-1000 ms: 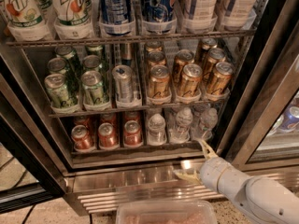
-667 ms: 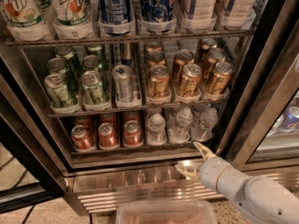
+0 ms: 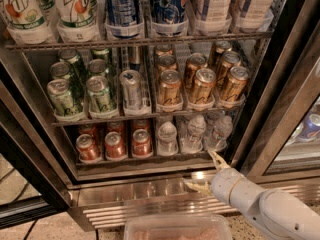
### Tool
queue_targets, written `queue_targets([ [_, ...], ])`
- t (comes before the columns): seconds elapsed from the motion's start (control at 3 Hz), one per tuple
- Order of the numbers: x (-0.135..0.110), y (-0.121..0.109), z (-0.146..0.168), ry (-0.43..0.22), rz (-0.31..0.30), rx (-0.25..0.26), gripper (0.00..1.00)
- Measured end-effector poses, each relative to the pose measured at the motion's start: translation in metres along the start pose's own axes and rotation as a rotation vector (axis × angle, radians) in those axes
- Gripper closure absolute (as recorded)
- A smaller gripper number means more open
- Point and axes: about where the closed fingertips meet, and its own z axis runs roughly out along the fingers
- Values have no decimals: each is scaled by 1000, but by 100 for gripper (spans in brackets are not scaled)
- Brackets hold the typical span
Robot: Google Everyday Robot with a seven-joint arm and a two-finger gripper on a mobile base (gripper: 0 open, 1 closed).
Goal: Pick water bottle from bottom shelf of fridge
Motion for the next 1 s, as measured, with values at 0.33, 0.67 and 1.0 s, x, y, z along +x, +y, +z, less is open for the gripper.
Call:
queue_targets([
  [0.33, -2, -7, 14, -42, 17, 28, 24],
  [0.67, -6, -18, 30, -87, 48, 74, 22],
  [1.0, -7, -27, 39, -114, 81, 122, 26],
])
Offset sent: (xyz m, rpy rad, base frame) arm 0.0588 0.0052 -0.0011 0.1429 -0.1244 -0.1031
